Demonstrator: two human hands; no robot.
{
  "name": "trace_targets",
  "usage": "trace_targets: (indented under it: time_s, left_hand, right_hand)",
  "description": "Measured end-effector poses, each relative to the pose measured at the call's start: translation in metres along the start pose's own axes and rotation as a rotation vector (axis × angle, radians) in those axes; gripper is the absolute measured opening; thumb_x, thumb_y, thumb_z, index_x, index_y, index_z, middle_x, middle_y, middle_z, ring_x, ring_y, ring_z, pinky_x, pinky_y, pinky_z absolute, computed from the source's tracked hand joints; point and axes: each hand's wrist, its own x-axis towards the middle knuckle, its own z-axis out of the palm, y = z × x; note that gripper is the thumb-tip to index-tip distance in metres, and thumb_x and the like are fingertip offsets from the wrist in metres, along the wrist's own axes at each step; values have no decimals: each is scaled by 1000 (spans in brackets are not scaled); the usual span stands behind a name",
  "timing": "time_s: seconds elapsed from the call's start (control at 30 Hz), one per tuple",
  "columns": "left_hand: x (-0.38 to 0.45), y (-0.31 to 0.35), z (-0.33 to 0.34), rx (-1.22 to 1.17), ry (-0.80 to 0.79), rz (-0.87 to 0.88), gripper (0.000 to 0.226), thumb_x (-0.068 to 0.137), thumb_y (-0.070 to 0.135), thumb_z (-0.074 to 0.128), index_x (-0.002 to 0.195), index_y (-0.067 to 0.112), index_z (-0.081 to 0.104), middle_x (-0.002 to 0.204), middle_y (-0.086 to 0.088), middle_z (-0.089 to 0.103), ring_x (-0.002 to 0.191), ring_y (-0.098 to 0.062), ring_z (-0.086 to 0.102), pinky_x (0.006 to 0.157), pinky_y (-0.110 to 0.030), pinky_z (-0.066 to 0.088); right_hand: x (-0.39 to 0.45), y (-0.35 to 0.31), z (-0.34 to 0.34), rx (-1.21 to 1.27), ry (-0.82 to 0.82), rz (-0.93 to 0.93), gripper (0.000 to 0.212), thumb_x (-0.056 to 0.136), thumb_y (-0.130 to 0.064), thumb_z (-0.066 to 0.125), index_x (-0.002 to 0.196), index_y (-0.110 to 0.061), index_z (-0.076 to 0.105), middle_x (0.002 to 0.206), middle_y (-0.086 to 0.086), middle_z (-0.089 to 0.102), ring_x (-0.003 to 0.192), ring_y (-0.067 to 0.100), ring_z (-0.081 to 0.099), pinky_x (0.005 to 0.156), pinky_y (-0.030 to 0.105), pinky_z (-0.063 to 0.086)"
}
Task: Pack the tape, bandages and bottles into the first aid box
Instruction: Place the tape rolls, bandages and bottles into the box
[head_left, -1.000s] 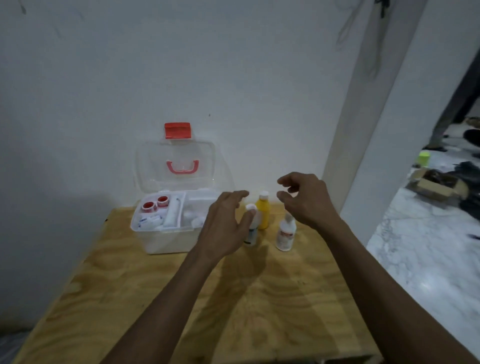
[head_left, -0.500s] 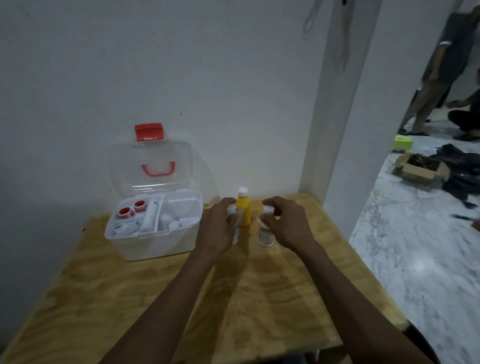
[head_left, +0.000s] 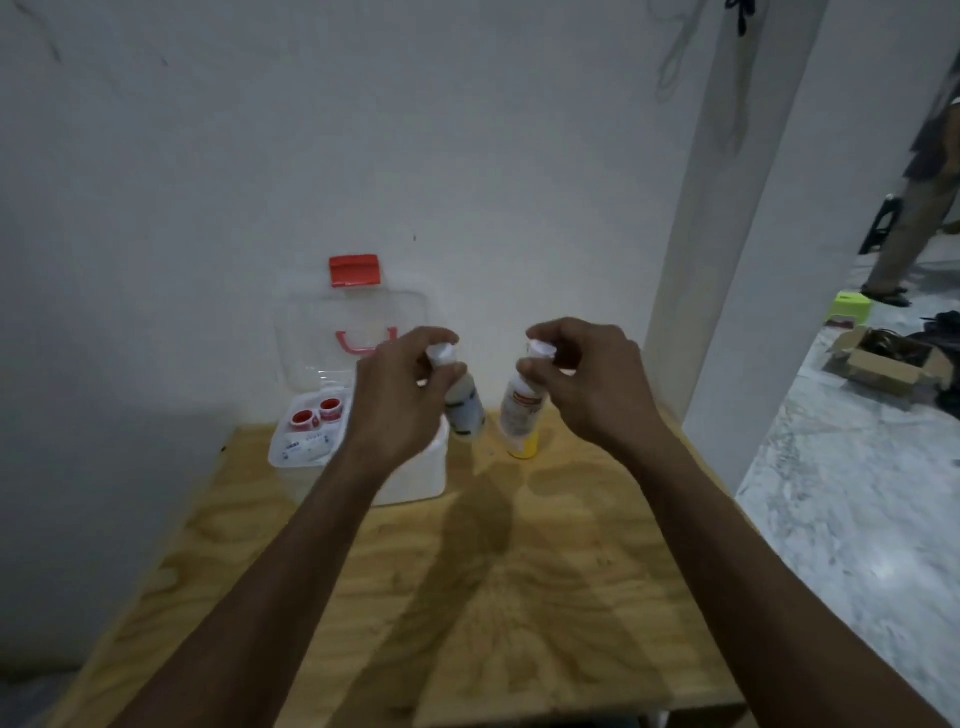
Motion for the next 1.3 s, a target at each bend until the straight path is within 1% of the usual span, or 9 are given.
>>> trace_targets:
  time_s: [0.17, 0.27, 0.43, 0.6, 0.7, 0.83, 0.97, 1.13, 1.3]
  left_hand:
    - [31, -23, -35, 103, 84, -54, 27, 85, 21, 71, 112, 19, 70, 96, 2, 72, 78, -10, 66, 79, -23, 52]
    - [45, -45, -39, 156, 65, -66, 27, 86, 24, 70, 113, 17, 69, 104, -4, 73, 81, -15, 67, 85, -32, 55]
    - [53, -71, -26, 184, -32, -77, 27, 86, 19, 70, 113, 15, 68, 110, -7, 72, 87, -18, 69, 86, -32, 56]
    - [51, -87, -10, 238, -196, -150, 34, 87, 16, 70, 120, 10, 65, 117, -11, 70, 96, -22, 70, 79, -21, 47]
    - [46, -96, -5, 258, -267, -189, 34, 87, 14, 69, 120, 9, 65, 119, -10, 69, 104, -24, 67, 90, -29, 50]
    - [41, -105, -2, 285, -318, -204, 34, 86, 13, 70, 119, 9, 67, 117, -13, 70, 104, -27, 67, 95, -38, 51]
    - [40, -111, -1, 322, -362, -233, 34, 84, 16, 73, 117, 12, 68, 114, -14, 70, 98, -27, 66, 88, -34, 52]
    - [37, -111, 3, 324, -357, -262, 37, 84, 15, 72, 120, 11, 66, 117, -13, 68, 101, -28, 64, 89, -33, 47]
    - [36, -114, 2, 325, -354, -267, 42, 83, 17, 73, 123, 12, 65, 119, -13, 68, 102, -27, 65, 90, -35, 49]
  right_hand:
    - [25, -26, 44, 124, -15, -35, 29, 82, -21, 74, 110, -16, 72, 105, -2, 74, 88, 8, 68, 82, 22, 55]
    - [33, -29, 75, 132, -64, -58, 30, 82, -21, 73, 112, -15, 72, 106, 0, 74, 89, 10, 68, 84, 26, 56]
    - [40, -18, 112, 62, -148, -64, 28, 82, -21, 73, 109, -15, 72, 105, 2, 74, 92, 15, 69, 87, 37, 56]
    - [36, -6, 130, 17, -276, -38, 25, 84, -15, 69, 109, -9, 71, 106, 8, 74, 93, 23, 69, 87, 42, 55]
    - [34, 3, 140, -29, -340, -16, 24, 84, -15, 70, 107, -9, 71, 105, 10, 73, 93, 26, 67, 86, 46, 54]
    - [31, 13, 151, -96, -414, 24, 33, 84, -18, 72, 116, -11, 69, 112, 11, 70, 102, 30, 63, 89, 44, 54]
    - [30, 18, 155, -161, -443, 27, 38, 80, -18, 76, 115, -8, 69, 112, 13, 68, 102, 31, 61, 82, 33, 50]
    - [30, 18, 157, -200, -444, -6, 37, 79, -14, 75, 114, -6, 68, 111, 15, 67, 99, 34, 60, 78, 32, 46]
    - [30, 15, 157, -208, -448, -14, 40, 79, -13, 77, 117, -5, 67, 114, 15, 65, 101, 32, 59, 84, 37, 50]
